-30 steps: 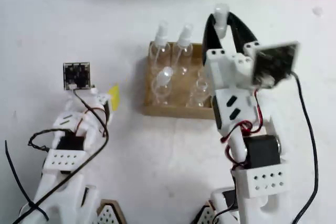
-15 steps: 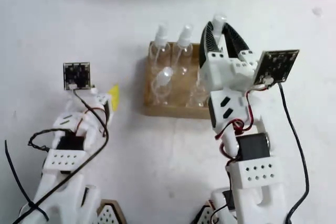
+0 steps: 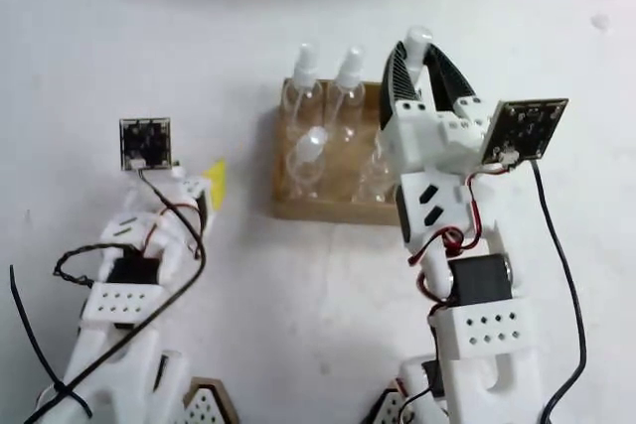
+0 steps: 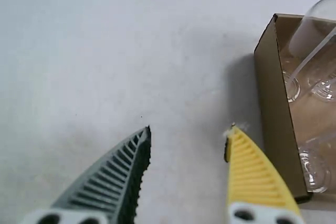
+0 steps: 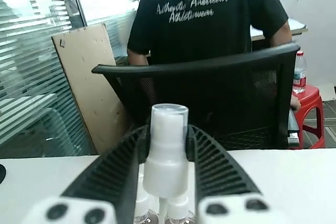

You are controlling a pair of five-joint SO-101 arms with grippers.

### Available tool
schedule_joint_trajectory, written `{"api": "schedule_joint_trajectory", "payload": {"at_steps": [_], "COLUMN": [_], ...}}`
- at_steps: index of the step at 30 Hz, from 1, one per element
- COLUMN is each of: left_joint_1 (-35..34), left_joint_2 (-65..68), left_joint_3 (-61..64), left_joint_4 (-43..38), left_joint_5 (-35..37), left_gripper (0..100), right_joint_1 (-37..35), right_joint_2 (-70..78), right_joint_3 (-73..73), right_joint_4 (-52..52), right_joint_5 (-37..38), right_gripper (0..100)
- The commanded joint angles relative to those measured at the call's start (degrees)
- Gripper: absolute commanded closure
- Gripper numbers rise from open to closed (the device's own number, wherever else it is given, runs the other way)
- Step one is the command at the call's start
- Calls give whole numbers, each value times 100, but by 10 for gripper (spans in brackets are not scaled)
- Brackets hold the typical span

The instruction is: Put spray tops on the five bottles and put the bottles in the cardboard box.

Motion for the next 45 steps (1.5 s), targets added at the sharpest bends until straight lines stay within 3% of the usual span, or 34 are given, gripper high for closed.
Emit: {"api": "schedule_joint_trajectory", "payload": {"at_steps": [1,11,45], "left_joint_1": [66,66,66], "left_joint_2": [-119,-119,-84], "left_joint_3": [-35,-35,-26], "left_joint_4": [-149,-149,-264], "left_joint_5": [-44,-44,-44], "left_gripper": [783,783,783], "right_joint_1": [48,347,-4], "right_joint_2": [-110,514,505], "right_joint_3": [-246,35,2154], "right_joint_4": [-119,-558,-1174], "right_joint_5": [62,53,519], "right_gripper": [981,981,981]}}
